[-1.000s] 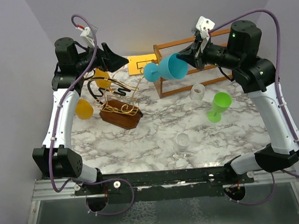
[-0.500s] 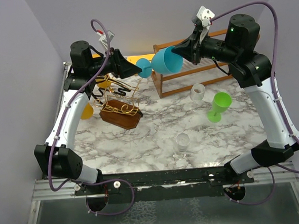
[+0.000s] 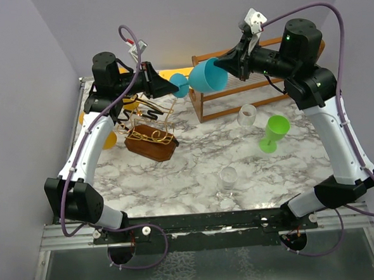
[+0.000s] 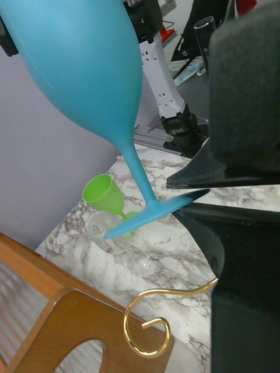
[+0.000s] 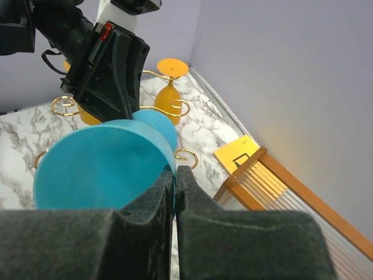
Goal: Place the wine glass upside down on the wine glass rack
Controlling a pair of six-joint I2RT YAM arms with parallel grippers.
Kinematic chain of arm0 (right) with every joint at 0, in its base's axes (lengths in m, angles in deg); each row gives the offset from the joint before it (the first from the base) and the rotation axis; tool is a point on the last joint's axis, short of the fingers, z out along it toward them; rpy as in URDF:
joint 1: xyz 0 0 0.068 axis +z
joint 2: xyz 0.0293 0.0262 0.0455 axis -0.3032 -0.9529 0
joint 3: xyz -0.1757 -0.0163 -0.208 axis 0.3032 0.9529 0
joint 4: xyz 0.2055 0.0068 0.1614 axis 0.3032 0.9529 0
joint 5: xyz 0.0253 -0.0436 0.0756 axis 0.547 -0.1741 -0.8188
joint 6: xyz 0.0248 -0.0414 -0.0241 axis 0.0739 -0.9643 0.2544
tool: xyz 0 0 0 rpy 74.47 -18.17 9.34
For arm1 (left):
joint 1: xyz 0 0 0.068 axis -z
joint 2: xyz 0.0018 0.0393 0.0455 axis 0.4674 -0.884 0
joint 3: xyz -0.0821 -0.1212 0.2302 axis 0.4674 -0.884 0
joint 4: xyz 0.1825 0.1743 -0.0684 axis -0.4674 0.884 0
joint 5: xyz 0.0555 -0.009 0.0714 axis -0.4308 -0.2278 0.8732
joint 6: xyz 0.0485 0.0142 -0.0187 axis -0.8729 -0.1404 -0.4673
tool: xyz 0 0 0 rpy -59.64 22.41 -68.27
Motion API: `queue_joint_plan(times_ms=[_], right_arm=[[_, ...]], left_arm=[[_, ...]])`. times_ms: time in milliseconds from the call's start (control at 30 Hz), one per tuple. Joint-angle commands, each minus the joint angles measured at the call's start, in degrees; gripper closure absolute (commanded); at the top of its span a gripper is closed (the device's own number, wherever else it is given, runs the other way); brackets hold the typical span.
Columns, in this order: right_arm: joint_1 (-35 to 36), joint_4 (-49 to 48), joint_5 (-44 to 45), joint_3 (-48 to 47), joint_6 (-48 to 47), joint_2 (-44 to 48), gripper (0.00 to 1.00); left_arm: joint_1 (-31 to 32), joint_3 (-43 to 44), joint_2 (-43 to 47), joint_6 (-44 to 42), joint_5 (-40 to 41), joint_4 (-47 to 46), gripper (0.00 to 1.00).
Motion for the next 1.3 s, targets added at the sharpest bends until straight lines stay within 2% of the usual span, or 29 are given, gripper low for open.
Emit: queue_joint_plan(times_ms=[0,33,67,133,200,233,267,333,400,567,700,833,1033,1267], right_arm=[[0.3,-2.5,-0.3,1.1,0.4,0.4,0.99],[0.4,-2.4,-0.3,1.2,0.2,0.4,0.99],[0.4,-2.2,-0.3,1.3,-0.1,0.2,0.92],[0.3,-2.0,0.8,1.9,-0.7,0.6,0.65],[0.3,-2.2,2.7,3.1,-1.7,1.3,0.46],[0.3,-2.0,3.9,3.7,-2.3,1.7,0.27],[0.3,-1.7,5.0,4.0,-3.2,2.1,0.14],[0.3,-1.3,7.7,5.2,-4.8,3.1,0.04],[0.3,-1.5,10.4,6.9,-6.3,4.4,0.02],[0.3,-2.2,18.0,11.4,-10.1,7.1,0.00],[0.3,-3.0,21.4,15.4,-13.3,8.1,0.00],[0.3,-3.6,20.6,19.1,-16.4,8.6,0.00],[0.3,-4.4,14.3,26.8,-18.4,10.2,0.00],[0.3,-3.6,6.0,33.0,-19.7,13.9,0.00]], left_arm=[[0.4,-0.5,-0.3,1.0,-2.4,-2.6,0.92],[0.3,-0.4,-0.4,1.0,-2.4,-2.7,0.99],[0.3,-0.3,-0.3,0.8,-2.2,-2.6,1.00],[0.2,0.5,0.0,-1.3,-0.6,-0.3,1.00],[-0.3,2.5,0.1,-5.4,2.7,4.2,1.00],[-0.7,3.9,0.2,-7.5,4.9,6.5,1.00],[-1.4,5.2,0.3,-9.7,6.9,8.8,1.00],[-2.9,8.2,0.7,-15.1,11.2,13.4,1.00],[-4.1,12.0,1.2,-20.8,17.1,18.4,1.00],[-4.3,20.4,1.7,-34.7,40.2,27.0,1.00],[-4.3,23.4,1.5,-42.3,56.2,26.4,1.00],[-4.3,23.6,0.7,-49.2,68.4,21.0,1.00],[-3.3,22.7,-2.1,-60.7,78.9,11.4,1.00],[-0.7,21.3,-6.8,-76.1,82.4,5.4,1.00]])
